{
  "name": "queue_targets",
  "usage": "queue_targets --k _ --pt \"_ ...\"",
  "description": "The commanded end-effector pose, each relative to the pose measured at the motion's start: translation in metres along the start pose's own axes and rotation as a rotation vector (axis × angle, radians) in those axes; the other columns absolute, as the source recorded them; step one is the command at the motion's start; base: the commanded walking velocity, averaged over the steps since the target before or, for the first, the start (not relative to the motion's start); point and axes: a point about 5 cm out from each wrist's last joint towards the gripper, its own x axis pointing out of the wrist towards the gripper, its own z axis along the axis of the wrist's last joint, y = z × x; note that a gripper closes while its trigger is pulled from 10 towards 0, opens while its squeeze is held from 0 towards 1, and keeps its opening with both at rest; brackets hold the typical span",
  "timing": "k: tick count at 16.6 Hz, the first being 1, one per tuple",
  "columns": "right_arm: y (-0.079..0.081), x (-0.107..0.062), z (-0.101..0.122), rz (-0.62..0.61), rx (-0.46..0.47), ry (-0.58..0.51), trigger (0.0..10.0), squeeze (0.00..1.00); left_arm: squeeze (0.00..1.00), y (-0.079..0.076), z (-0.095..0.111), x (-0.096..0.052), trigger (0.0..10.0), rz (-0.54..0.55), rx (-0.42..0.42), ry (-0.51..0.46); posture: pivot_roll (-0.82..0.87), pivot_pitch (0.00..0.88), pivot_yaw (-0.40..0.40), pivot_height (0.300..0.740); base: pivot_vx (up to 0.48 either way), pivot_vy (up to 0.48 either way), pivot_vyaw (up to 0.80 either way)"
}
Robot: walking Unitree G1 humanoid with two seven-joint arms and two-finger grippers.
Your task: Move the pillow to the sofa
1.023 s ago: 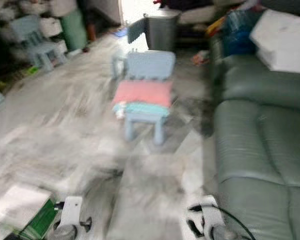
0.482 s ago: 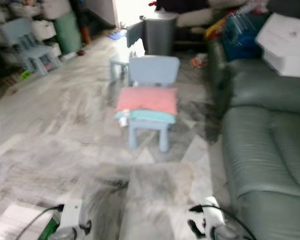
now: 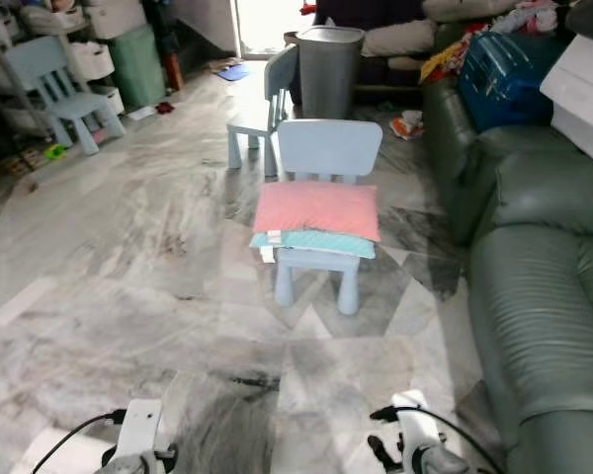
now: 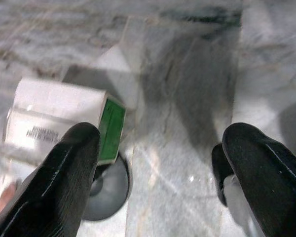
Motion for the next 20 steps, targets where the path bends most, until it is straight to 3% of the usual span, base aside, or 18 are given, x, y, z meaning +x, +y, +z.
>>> queue_targets --k 1,4,20 --pt "-0.0065 -0.0013 -0.0011 -0.016 0.006 0.002 10.0 0.0 0.0 -0.0057 0.0037 0.0007 10.0 -0.019 0.012 -0.008 -0.08 0.0 0.019 0.74 0.469 0.0 0.0" --pt "-0.006 -0.0012 -0.001 -0.014 0.004 0.002 10.0 0.0 0.0 -0.0059 0.0037 0.0008 10.0 -0.017 0.042 -0.004 -0.08 0.0 0.02 0.74 0.469 0.0 0.0" --pt "-0.0063 -0.0015 -0.0022 -0.006 -0.011 0.006 10.0 0.0 0.0 -0.0078 0.0017 0.0007 10.0 -0.027 0.027 0.002 -0.07 0.0 0.017 0.74 0.468 0.0 0.0"
